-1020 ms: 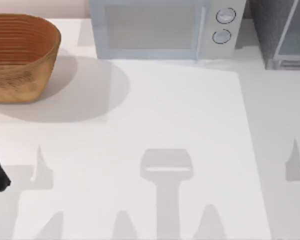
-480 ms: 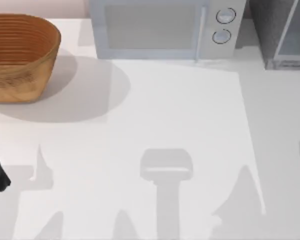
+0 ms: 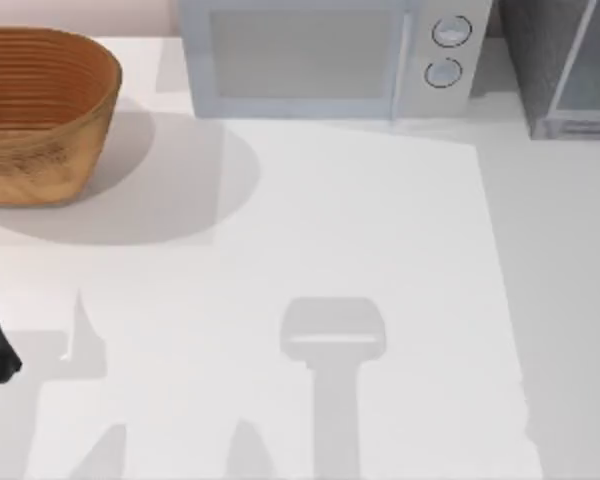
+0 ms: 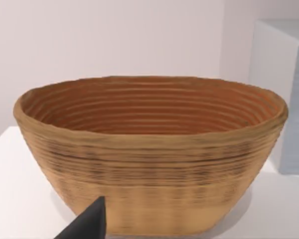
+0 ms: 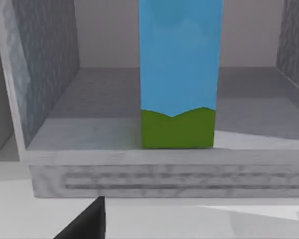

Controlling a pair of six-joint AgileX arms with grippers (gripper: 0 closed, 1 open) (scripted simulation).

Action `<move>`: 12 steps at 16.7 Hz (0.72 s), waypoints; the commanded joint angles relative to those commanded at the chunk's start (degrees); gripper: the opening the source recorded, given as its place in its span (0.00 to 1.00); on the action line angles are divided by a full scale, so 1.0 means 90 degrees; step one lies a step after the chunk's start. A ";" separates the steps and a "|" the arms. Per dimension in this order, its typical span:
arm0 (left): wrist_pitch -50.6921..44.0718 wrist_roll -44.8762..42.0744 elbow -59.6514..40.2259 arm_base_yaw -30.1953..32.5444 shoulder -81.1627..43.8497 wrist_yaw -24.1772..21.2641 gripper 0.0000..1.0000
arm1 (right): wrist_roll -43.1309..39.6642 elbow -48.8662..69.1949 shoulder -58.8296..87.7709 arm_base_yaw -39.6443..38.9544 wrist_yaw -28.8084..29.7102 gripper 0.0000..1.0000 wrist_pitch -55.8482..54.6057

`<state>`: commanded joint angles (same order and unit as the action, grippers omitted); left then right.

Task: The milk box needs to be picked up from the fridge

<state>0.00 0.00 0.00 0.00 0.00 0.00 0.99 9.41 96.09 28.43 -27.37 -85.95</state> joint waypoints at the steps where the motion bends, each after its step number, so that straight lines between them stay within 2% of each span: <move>1: 0.0000 0.0000 0.0000 0.0000 0.0000 0.0000 1.00 | 0.0002 0.0045 0.0272 0.0086 -0.0082 1.00 -0.0281; 4: 0.0000 0.0000 0.0000 0.0000 0.0000 0.0000 1.00 | 0.0005 0.0123 0.0717 0.0231 -0.0223 1.00 -0.0729; 12: 0.0000 0.0000 0.0000 0.0000 0.0000 0.0000 1.00 | -0.0020 0.0334 0.0885 0.0108 -0.0110 1.00 -0.0628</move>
<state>0.00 0.00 0.00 0.00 0.00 0.00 0.80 12.42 104.06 29.40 -28.36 -91.60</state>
